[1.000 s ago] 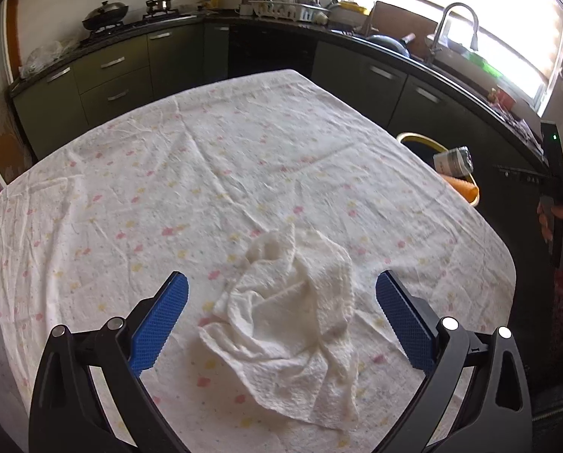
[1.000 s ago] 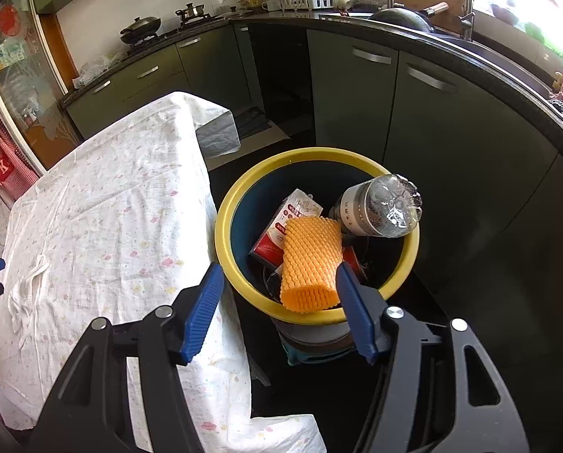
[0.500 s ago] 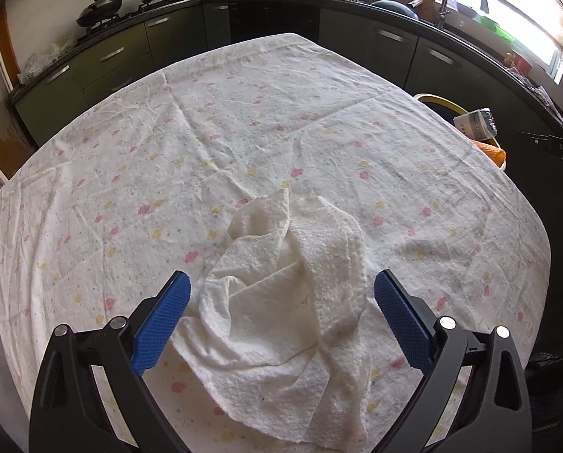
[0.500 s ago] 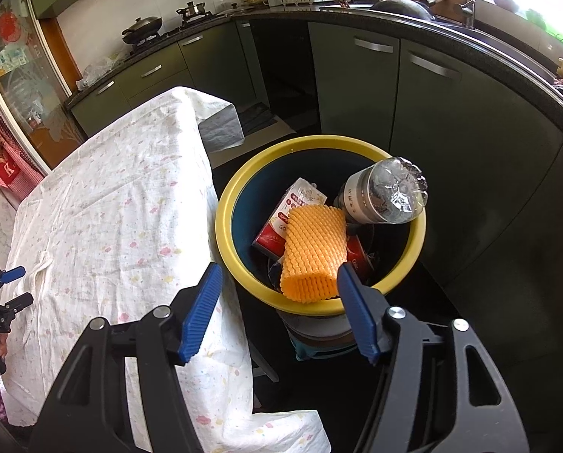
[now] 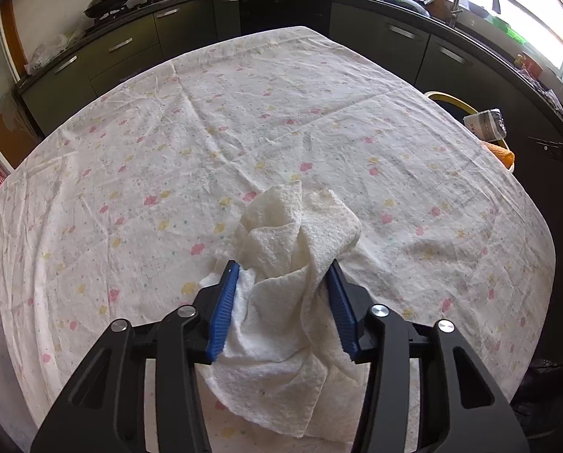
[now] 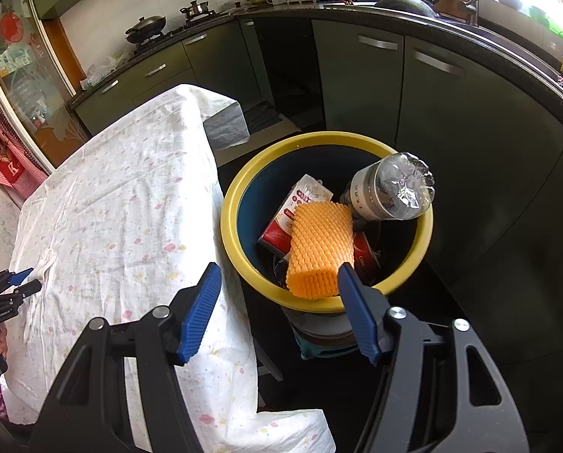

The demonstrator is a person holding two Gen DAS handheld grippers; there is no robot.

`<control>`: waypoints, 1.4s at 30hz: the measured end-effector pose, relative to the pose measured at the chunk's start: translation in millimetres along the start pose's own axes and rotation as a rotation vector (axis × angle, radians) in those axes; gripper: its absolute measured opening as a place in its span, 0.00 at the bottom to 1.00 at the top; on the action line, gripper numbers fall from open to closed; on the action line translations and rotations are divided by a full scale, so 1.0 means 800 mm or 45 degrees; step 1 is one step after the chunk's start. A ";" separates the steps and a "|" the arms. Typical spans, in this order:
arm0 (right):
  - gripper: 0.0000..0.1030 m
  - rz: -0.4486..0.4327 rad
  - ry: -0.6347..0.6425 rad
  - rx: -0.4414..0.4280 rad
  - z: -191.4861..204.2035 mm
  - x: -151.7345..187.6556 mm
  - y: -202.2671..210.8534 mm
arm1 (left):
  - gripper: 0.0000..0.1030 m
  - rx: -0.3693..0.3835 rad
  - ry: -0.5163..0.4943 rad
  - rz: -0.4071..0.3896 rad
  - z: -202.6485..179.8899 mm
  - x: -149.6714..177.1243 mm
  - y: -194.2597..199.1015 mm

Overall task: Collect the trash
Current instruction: 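Carry the paper towel over the yellow bin and open the left gripper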

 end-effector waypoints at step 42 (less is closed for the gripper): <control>0.64 -0.101 -0.127 0.008 -0.090 0.049 0.048 | 0.14 0.378 -0.591 0.107 -0.475 -0.258 -0.149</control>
Point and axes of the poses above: each gripper's, at about its wrist camera, not at the fingertips, and y roughly against the way its jaws point, z to its left, x to its underside, the point moved 3 cm from there along -y, roughly the way its jaws point, and after that the axes turned 8 degrees about y, right-handed, at the moved point
